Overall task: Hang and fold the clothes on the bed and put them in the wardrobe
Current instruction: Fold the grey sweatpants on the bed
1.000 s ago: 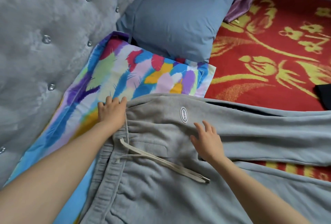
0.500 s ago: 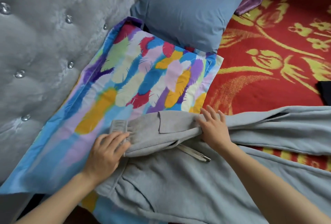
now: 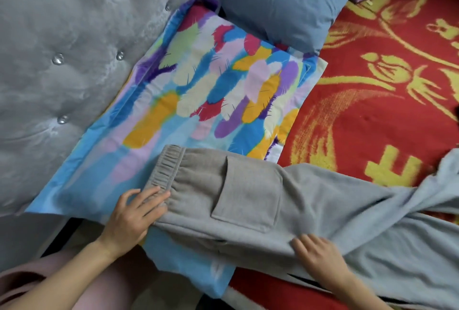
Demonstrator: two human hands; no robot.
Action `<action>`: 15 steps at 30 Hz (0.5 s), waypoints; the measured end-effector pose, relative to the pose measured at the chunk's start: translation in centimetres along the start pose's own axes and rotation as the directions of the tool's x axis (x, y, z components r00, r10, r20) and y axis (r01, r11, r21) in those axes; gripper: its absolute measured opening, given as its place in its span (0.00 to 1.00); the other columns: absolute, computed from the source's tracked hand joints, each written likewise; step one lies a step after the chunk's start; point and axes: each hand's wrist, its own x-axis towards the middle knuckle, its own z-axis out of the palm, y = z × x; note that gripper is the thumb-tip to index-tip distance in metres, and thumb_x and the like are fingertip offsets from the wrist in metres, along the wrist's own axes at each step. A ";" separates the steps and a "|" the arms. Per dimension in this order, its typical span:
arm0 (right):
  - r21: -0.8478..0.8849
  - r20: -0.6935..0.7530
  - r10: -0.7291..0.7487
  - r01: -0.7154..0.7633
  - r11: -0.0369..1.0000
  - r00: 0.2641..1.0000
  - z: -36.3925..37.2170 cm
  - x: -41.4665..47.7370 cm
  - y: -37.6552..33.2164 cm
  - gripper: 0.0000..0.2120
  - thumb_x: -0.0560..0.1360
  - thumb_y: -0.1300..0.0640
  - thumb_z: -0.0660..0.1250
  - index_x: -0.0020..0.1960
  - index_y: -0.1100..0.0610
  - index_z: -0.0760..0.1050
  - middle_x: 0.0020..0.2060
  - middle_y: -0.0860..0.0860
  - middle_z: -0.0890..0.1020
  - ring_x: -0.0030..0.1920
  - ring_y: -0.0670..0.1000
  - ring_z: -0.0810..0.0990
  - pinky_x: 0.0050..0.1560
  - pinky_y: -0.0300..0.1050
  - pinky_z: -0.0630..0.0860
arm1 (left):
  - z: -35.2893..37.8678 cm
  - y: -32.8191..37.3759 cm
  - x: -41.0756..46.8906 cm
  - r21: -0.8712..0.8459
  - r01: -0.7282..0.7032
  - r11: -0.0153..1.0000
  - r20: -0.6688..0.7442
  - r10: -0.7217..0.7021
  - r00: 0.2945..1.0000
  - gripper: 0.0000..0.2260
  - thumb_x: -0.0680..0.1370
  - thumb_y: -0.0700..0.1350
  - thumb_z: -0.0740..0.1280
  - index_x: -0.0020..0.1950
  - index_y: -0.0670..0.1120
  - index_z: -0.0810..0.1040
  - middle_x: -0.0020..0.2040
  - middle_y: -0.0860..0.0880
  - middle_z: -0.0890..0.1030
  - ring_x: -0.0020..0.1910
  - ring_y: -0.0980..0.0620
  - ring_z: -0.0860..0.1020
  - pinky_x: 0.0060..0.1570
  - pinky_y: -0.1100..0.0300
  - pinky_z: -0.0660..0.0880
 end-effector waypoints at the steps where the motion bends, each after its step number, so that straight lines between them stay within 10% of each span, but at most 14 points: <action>1: 0.028 0.040 0.011 -0.013 1.000 0.999 0.3 -0.6 -1.1 0.06 0.66 0.57 0.58 0.43 0.54 0.65 0.26 0.49 0.73 0.24 0.50 0.74 0.22 0.38 0.66 | 0.2 0.3 -0.9 0.009 0.007 1.000 0.013 -0.007 1.000 0.17 0.66 0.33 0.54 0.50 0.47 0.71 0.55 0.46 0.82 0.55 0.47 0.78 0.51 0.51 0.66; 9: 0.082 0.369 0.197 -0.243 0.967 0.908 2.9 -1.0 -4.1 0.34 0.42 0.53 0.82 0.45 0.52 0.72 0.28 0.49 0.75 0.25 0.49 0.76 0.22 0.34 0.67 | 2.1 4.2 -2.1 0.144 0.181 0.973 0.171 -0.205 0.964 0.23 0.63 0.40 0.54 0.57 0.45 0.71 0.61 0.41 0.78 0.63 0.42 0.71 0.59 0.39 0.64; 15: -0.005 0.430 0.232 -0.255 0.967 0.873 2.8 -2.1 -1.2 0.28 0.38 0.49 0.81 0.38 0.52 0.82 0.29 0.51 0.77 0.29 0.52 0.78 0.31 0.42 0.77 | 2.9 9.3 -0.1 0.200 0.184 0.962 0.335 -0.243 0.910 0.34 0.59 0.45 0.60 0.67 0.46 0.67 0.65 0.36 0.73 0.64 0.37 0.72 0.61 0.35 0.64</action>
